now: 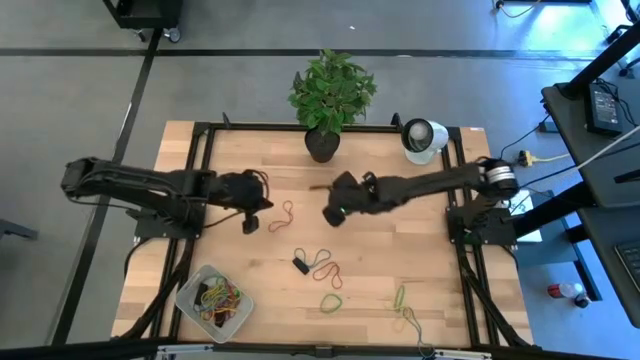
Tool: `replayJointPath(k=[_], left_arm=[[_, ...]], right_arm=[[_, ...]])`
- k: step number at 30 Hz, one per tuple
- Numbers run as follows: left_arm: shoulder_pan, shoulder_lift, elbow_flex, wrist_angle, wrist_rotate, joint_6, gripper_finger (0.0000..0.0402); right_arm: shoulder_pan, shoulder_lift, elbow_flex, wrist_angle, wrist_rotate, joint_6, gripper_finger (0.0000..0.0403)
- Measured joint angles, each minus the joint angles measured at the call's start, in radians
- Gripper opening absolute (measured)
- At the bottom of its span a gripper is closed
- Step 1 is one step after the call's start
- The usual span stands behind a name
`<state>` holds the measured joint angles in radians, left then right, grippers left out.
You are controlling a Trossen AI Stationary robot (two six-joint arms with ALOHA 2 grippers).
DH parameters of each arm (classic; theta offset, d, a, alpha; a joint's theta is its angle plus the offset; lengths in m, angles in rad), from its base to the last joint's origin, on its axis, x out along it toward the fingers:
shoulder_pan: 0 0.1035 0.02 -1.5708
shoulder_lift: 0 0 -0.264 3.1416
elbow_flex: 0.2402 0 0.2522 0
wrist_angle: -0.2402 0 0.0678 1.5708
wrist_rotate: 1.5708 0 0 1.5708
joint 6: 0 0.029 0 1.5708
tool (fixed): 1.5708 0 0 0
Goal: Pick and place rubber bands into bin
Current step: Put the top green rubber band into the gray bin
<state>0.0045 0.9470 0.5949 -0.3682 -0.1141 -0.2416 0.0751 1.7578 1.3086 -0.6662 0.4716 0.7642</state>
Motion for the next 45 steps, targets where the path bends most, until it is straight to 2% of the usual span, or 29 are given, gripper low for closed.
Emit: replayJointPath(k=[5, 10, 16, 19, 21, 26, 27, 33, 36, 41, 45], left_arm=[[0.042, -0.096, -0.036, -0.002, -0.004, 0.045, 0.0002], [0.071, -0.134, -0.051, -0.003, -0.004, 0.073, 0.0002], [0.085, -0.127, -0.050, 0.009, 0.024, 0.073, 0.0002], [0.085, -0.123, -0.050, 0.004, 0.043, 0.073, 0.0002], [0.085, -0.120, -0.050, 0.005, 0.050, 0.071, 0.0002], [0.085, -0.120, -0.050, 0.019, 0.062, 0.007, 0.0002], [0.084, -0.120, -0.050, 0.036, 0.071, -0.016, 0.0002], [0.024, -0.097, -0.023, 0.086, 0.070, -0.065, 0.0002], [-0.022, -0.048, 0.022, 0.109, 0.015, -0.084, 0.0002], [-0.089, 0.080, 0.116, 0.135, -0.071, -0.080, 0.0002], [-0.112, 0.198, 0.186, 0.210, -0.072, -0.037, 0.0006]], right_arm=[[-0.099, 0.078, -0.015, 0.052, -0.067, 0.020, 0.0084], [-0.151, 0.154, -0.024, 0.097, -0.102, 0.020, 0.0140], [-0.179, 0.242, -0.024, 0.108, -0.114, 0.049, 0.0165], [-0.190, 0.272, -0.022, 0.115, -0.158, 0.071, 0.0151], [-0.190, 0.287, -0.019, 0.117, -0.167, 0.073, 0.0127], [-0.182, 0.289, -0.020, 0.102, -0.197, 0.056, 0.0023], [-0.174, 0.279, -0.020, 0.096, -0.200, 0.043, 0.0013], [-0.087, 0.121, -0.026, -0.050, -0.195, 0.039, 0.0004], [-0.026, 0.016, -0.025, -0.135, -0.103, 0.029, 0.0005], [0.078, -0.129, -0.025, -0.221, -0.030, 0.041, 0.0003], [0.141, -0.209, -0.025, -0.219, 0.006, 0.012, 0.0002]])
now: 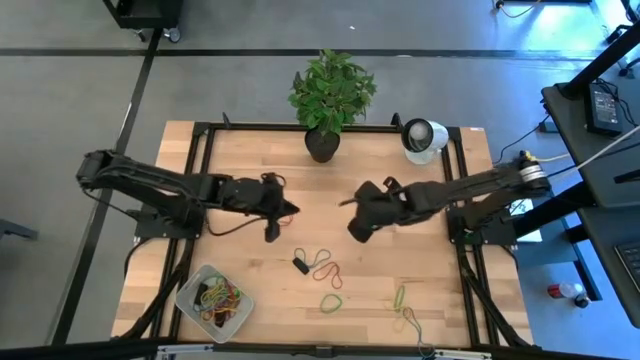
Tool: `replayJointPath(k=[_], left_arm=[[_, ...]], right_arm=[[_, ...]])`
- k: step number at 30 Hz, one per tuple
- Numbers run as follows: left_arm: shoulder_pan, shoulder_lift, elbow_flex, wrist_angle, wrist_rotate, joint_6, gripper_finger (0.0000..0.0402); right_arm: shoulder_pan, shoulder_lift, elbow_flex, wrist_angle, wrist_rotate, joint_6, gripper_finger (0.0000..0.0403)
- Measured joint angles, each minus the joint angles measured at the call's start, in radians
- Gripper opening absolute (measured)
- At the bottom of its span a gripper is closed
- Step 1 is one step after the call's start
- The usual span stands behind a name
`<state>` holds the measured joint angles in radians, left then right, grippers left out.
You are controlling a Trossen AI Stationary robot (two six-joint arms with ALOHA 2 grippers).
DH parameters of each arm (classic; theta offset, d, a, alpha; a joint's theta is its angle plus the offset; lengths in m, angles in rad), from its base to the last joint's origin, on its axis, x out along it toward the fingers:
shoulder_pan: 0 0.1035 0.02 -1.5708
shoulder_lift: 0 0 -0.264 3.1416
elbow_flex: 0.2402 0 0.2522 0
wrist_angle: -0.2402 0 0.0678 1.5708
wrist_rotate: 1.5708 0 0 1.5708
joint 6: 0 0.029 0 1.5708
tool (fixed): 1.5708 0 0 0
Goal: Pick and place rubber bands into bin
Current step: Put the top green rubber band into the gray bin
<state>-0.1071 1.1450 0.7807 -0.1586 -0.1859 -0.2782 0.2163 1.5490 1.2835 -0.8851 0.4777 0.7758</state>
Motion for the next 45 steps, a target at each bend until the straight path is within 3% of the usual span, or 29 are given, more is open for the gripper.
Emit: replayJointPath(k=[5, 9, 16, 22, 30, 34, 40, 45], left_arm=[[-0.003, 0.131, 0.097, 0.097, 0.046, 0.039, 0.0043], [0.007, 0.209, 0.168, 0.195, 0.101, 0.047, 0.0097], [0.013, 0.309, 0.241, 0.317, 0.103, 0.047, 0.0198], [0.004, 0.361, 0.252, 0.332, 0.151, 0.039, 0.0227], [0.012, 0.363, 0.252, 0.291, 0.153, 0.044, 0.0193], [0.012, 0.363, 0.251, 0.269, 0.156, 0.064, 0.0136], [0.012, 0.363, 0.252, 0.267, 0.152, 0.115, 0.0014], [0.012, 0.352, 0.252, 0.232, 0.147, 0.111, 0.0002]], right_arm=[[0.053, -0.052, 0.000, 0.020, 0.015, -0.060, 0.0002], [0.073, -0.060, 0.000, 0.079, 0.020, -0.133, 0.0002], [0.084, -0.061, 0.000, 0.295, -0.054, -0.328, 0.0002], [0.085, -0.061, 0.000, 0.419, -0.081, -0.420, 0.0001], [0.081, -0.061, 0.000, 0.446, -0.080, -0.426, 0.0002], [0.075, -0.061, 0.000, 0.451, -0.080, -0.421, 0.0002], [0.067, -0.061, 0.000, 0.451, -0.078, -0.415, 0.0002], [0.064, -0.061, 0.000, 0.448, -0.079, -0.389, 0.0002]])
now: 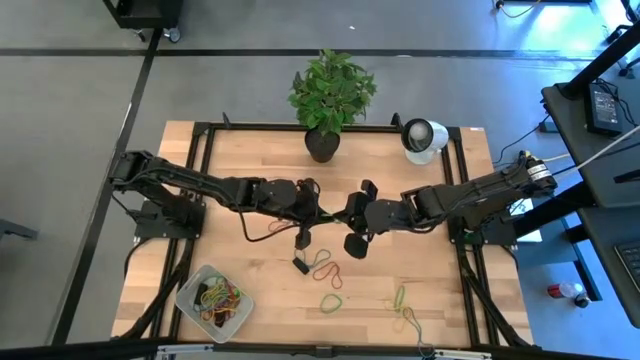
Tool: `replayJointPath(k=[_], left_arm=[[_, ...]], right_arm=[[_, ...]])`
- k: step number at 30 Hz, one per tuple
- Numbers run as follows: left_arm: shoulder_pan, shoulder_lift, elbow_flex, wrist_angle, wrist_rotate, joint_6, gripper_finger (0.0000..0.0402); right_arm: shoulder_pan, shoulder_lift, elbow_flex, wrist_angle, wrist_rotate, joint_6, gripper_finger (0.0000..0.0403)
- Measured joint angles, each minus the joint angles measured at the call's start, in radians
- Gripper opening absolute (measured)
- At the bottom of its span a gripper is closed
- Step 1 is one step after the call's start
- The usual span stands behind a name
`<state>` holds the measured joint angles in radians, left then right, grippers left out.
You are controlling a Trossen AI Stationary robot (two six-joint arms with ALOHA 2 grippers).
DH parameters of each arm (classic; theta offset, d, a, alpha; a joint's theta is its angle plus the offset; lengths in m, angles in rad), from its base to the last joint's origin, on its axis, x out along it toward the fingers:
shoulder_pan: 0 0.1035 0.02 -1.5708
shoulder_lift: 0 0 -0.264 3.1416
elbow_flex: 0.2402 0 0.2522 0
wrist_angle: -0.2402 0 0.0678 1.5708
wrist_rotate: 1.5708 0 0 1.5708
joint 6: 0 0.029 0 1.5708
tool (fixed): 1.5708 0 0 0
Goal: Pick and place rubber bands into bin
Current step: Put the top green rubber band into the gray bin
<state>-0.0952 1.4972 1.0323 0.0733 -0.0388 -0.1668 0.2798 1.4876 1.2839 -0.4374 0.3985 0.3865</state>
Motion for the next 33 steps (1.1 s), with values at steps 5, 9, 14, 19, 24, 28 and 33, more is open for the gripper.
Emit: replayJointPath(k=[5, 9, 14, 19, 24, 28, 33], left_arm=[[0.000, -0.060, -0.001, -0.143, -0.068, -0.003, 0.0002], [-0.001, -0.130, -0.001, -0.247, -0.133, -0.006, 0.0002], [-0.028, -0.234, -0.001, -0.402, -0.201, -0.075, 0.0002], [-0.123, -0.321, 0.015, -0.655, -0.277, -0.268, 0.0002], [-0.279, -0.314, 0.107, -0.889, -0.397, -0.502, 0.0002], [-0.387, -0.266, 0.189, -1.010, -0.419, -0.651, 0.0002], [-0.482, -0.178, 0.302, -1.237, -0.298, -0.883, 0.0002]], right_arm=[[-0.015, 0.000, 0.000, -0.008, 0.001, 0.025, 0.0022], [-0.028, -0.001, 0.000, -0.026, 0.000, 0.029, 0.0067], [-0.028, -0.001, 0.000, -0.125, 0.001, 0.040, 0.0118], [-0.022, -0.001, -0.008, -0.379, 0.023, 0.114, 0.0136], [0.021, -0.119, -0.235, -0.275, 0.020, 0.183, 0.0118], [0.054, -0.308, -0.492, -0.056, -0.061, 0.229, 0.0091], [0.084, -0.550, -0.733, 0.108, -0.138, 0.244, 0.0057]])
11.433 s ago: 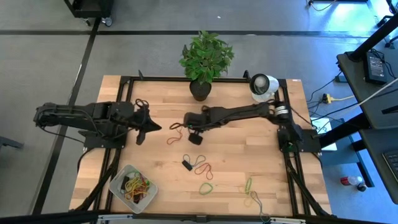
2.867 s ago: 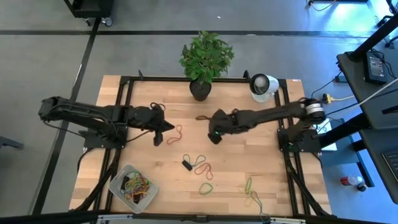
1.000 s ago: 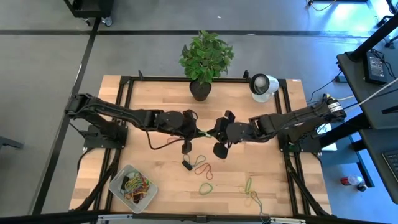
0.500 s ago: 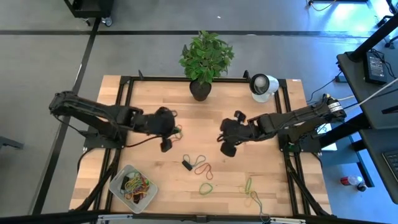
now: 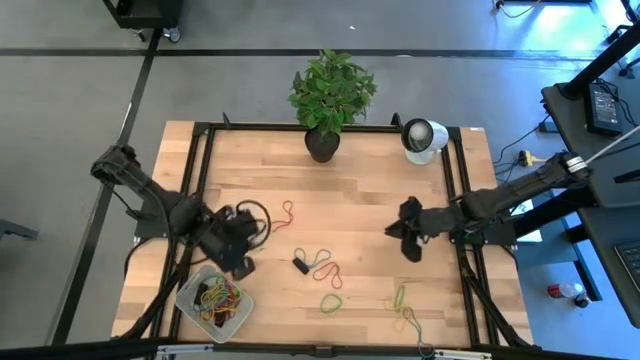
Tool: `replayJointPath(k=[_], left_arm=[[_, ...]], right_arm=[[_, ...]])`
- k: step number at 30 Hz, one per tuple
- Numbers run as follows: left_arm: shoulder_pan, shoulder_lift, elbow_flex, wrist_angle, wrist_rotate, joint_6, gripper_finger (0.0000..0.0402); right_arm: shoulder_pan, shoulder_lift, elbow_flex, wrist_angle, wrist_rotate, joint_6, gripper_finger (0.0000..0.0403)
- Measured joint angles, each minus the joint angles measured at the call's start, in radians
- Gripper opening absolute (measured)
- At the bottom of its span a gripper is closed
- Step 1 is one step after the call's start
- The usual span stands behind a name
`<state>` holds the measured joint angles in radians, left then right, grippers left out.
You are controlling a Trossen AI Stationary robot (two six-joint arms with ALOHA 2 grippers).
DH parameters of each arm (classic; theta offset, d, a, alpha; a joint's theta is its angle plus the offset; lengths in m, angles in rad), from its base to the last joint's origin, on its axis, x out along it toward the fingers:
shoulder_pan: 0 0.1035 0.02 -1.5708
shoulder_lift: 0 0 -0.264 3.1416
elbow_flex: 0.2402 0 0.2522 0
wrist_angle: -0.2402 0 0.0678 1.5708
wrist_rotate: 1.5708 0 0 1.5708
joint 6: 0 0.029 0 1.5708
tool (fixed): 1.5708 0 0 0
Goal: Pick and place rubber bands into bin
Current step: Put the top green rubber band into the gray bin
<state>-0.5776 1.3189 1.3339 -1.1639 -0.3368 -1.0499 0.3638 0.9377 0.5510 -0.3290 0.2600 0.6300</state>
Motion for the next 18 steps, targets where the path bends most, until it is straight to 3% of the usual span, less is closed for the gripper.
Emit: replayJointPath(k=[3, 7, 13, 18], left_arm=[[-0.051, 0.048, 0.037, -0.109, 0.142, -0.148, 0.0002], [-0.120, 0.096, 0.030, -0.140, 0.312, -0.318, 0.0002], [-0.223, 0.147, -0.048, -0.119, 0.422, -0.519, 0.0001], [-0.293, 0.152, -0.156, 0.055, 0.428, -0.692, 0.0001]], right_arm=[[0.005, -0.103, -0.085, 0.030, -0.006, 0.050, 0.0040], [0.006, -0.179, -0.143, 0.036, -0.012, 0.133, 0.0024], [0.005, -0.195, -0.158, 0.090, -0.011, 0.148, 0.0010], [0.005, -0.195, -0.158, 0.102, -0.011, 0.125, 0.0010]])
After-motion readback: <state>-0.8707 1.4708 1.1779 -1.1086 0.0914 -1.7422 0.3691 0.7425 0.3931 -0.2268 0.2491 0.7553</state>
